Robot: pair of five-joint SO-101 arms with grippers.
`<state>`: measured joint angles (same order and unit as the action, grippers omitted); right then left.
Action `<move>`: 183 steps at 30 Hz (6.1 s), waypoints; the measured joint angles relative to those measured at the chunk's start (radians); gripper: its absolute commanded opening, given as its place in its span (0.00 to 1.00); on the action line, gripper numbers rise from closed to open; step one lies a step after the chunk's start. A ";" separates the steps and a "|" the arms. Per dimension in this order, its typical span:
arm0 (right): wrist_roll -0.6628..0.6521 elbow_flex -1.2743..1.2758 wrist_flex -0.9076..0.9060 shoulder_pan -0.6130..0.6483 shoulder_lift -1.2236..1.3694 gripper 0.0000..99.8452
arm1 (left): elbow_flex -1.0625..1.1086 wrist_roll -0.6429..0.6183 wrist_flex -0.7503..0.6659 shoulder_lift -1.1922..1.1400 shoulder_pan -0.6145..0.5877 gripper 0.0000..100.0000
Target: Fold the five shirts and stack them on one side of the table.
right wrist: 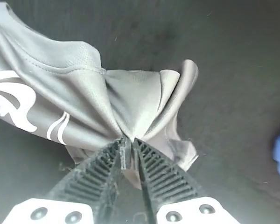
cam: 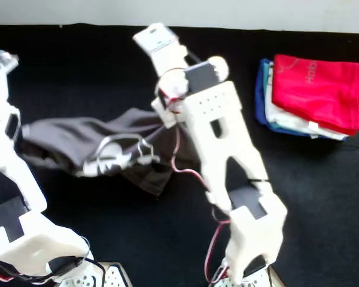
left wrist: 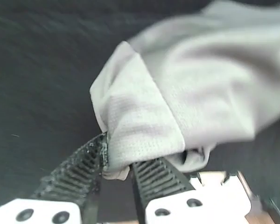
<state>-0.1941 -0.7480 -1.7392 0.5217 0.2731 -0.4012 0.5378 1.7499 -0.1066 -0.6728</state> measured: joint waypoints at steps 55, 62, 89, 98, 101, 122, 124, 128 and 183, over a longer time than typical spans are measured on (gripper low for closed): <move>0.064 0.723 0.388 0.112 -0.310 0.22 | 0.845 0.321 -0.107 0.339 -0.068 0.23; 0.068 0.371 0.388 0.249 0.086 0.22 | 0.798 0.328 -0.242 0.339 -0.400 0.23; 0.103 -0.644 0.003 0.276 0.747 0.01 | 0.839 0.328 -0.377 0.339 -0.503 0.23; 0.103 -0.750 -0.015 -0.002 0.637 0.01 | 0.919 0.285 -0.379 0.339 -0.190 0.23; 0.071 -0.643 -0.015 -0.083 0.509 0.01 | 0.916 0.215 -0.379 0.339 -0.057 0.23; -0.051 -0.242 -0.015 -0.525 0.250 0.01 | -0.089 -0.183 -0.183 -0.497 0.321 0.24; -0.051 -0.242 -0.015 -0.525 0.250 0.01 | -0.256 -0.219 -0.153 -0.588 0.353 0.24; -0.051 -0.242 -0.015 -0.522 0.250 0.01 | -0.534 -0.296 -0.107 -0.783 0.419 0.24; 0.002 -0.715 -0.017 -0.451 -0.083 0.01 | -0.810 -0.292 0.018 0.169 0.371 0.01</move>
<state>-0.1926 -1.4630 -1.7561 0.0706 0.1903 -1.2114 0.2463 1.7683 0.0621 -0.3015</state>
